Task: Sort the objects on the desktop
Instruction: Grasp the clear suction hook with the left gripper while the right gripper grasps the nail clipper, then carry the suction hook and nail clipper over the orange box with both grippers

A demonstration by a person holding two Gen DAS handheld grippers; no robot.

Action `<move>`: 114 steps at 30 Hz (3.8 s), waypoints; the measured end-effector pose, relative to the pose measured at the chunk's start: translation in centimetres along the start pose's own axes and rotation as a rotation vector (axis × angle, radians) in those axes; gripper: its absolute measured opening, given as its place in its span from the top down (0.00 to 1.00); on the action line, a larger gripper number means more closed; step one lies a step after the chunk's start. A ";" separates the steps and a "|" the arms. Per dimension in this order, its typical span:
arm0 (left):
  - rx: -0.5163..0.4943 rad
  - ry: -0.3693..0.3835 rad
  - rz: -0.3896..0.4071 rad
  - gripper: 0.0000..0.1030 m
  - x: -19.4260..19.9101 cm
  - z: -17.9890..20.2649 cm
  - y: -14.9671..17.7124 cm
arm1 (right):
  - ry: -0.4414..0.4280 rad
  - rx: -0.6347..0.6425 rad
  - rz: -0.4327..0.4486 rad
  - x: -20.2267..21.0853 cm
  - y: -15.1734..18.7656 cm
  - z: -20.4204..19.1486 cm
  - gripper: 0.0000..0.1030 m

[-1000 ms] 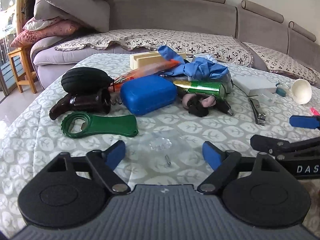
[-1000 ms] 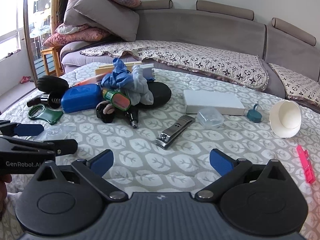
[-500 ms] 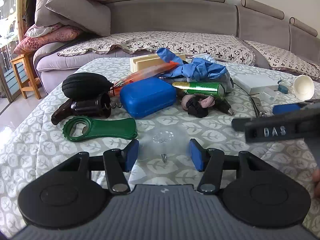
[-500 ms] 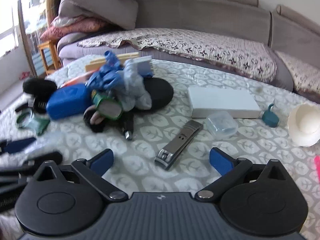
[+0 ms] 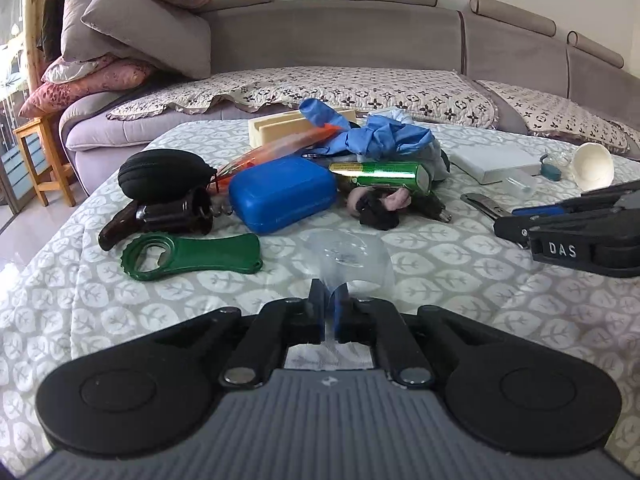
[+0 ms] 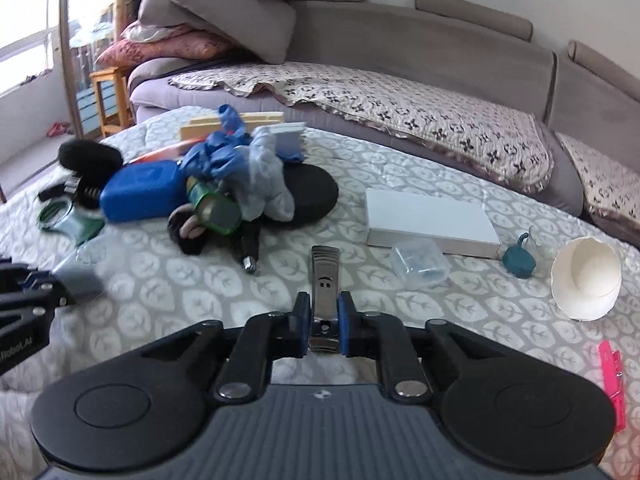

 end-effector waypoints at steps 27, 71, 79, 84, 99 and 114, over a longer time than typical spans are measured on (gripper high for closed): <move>-0.121 -0.030 0.125 0.95 3.8 3.1 -2.1 | -0.053 -0.006 0.105 5.0 -0.7 0.2 0.90; -0.120 -0.001 0.187 0.95 6.9 7.7 -4.2 | -0.070 -0.015 0.118 14.7 2.1 2.0 0.90; -0.153 0.026 0.230 0.95 9.1 10.7 -4.0 | -0.045 -0.001 0.122 17.6 2.7 2.7 1.00; -0.148 0.028 0.212 0.95 9.6 10.7 -2.7 | -0.077 -0.057 0.087 16.9 4.0 3.1 0.85; -0.105 0.046 0.207 0.95 9.9 9.4 -2.3 | -0.103 -0.019 -0.260 10.1 8.4 1.8 0.88; -0.099 0.067 0.236 0.94 11.3 9.7 -2.6 | -0.062 0.056 -0.193 11.8 7.0 0.4 0.88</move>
Point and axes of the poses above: each gripper's, at about its wrist camera, not at the fingertips, and x roughly against the way its jaws point, z to its right, y to its underside, the point moved 9 cm from there along -x, roughly the way its jaws point, and after that the axes turned 4 degrees about z, right-handed, at the moved point
